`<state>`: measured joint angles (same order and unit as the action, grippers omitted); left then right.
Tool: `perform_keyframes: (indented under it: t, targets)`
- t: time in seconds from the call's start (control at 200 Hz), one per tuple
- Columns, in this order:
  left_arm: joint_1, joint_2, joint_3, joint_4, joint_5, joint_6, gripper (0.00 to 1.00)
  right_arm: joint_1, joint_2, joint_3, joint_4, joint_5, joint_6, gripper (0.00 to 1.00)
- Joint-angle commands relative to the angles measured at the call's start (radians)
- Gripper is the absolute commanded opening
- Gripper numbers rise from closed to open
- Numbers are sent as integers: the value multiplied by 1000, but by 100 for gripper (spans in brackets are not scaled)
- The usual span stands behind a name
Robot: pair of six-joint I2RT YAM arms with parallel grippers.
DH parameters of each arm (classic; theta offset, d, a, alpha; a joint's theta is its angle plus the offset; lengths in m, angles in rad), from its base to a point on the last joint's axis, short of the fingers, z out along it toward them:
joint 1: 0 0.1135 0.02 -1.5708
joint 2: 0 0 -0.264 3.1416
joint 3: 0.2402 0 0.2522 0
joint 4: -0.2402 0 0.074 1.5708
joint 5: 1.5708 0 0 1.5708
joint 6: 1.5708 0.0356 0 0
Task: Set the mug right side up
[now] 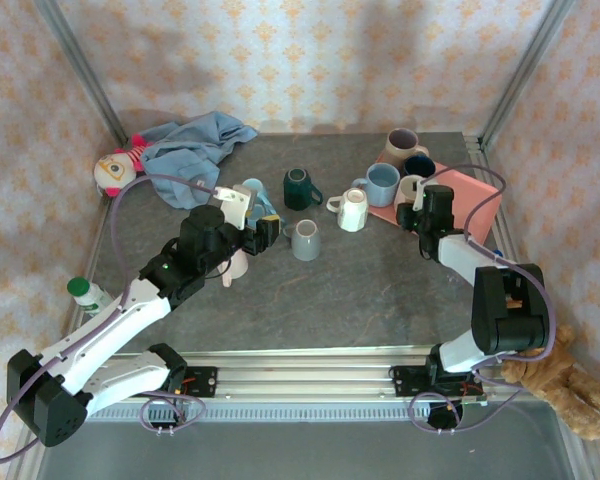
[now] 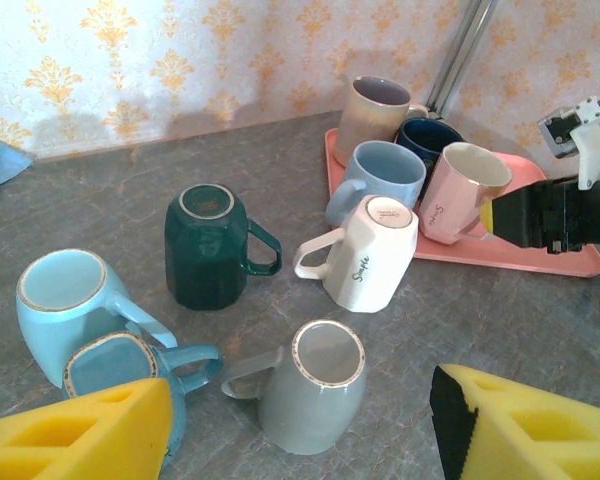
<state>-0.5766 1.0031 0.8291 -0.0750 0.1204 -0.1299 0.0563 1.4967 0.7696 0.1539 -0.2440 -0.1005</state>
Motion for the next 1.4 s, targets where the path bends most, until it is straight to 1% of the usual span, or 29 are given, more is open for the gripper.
perform_keyframes:
  t: [0.0,0.14,0.27,0.355,0.39,0.495,0.515,0.611,0.676,0.716,0.896,1.016,1.081,1.261,1.396]
  targets:
    - [-8,-4,-6,24,-20,14,70,1,-47,21,-51,-21,28,38]
    - [-9,-4,6,-7,-28,17,70,0,-103,32,-98,-13,79,41]
    - [-7,-9,6,-26,-41,8,71,0,-194,27,-129,37,131,45]
    - [-8,-12,11,-53,-63,-19,72,0,-251,52,-217,84,174,46]
    - [-9,-12,17,-68,-67,-26,72,1,-267,72,-270,84,169,46]
    - [-8,-14,39,-128,-89,-31,74,1,-308,109,-394,17,118,46]
    - [-7,-14,44,-138,-93,-26,74,1,-339,111,-406,0,104,46]
    - [-8,-17,55,-183,-104,34,75,1,-398,104,-447,-87,46,46]
    - [-6,-22,63,-209,-149,55,75,2,-427,110,-474,-139,31,45]
    - [-6,-22,76,-240,-184,50,75,3,-437,121,-495,-151,45,45]
    - [-5,-20,130,-432,-298,-72,71,27,-442,196,-613,-177,118,45]
    - [-5,-51,92,-523,-404,-188,71,55,-429,245,-696,-195,137,45]
    - [-5,-76,69,-563,-443,-239,71,66,-414,283,-754,-219,160,45]
    - [-5,-104,30,-657,-490,-341,71,83,-365,345,-854,-337,228,45]
    - [-5,-104,-10,-668,-442,-344,69,87,-327,371,-910,-391,234,45]
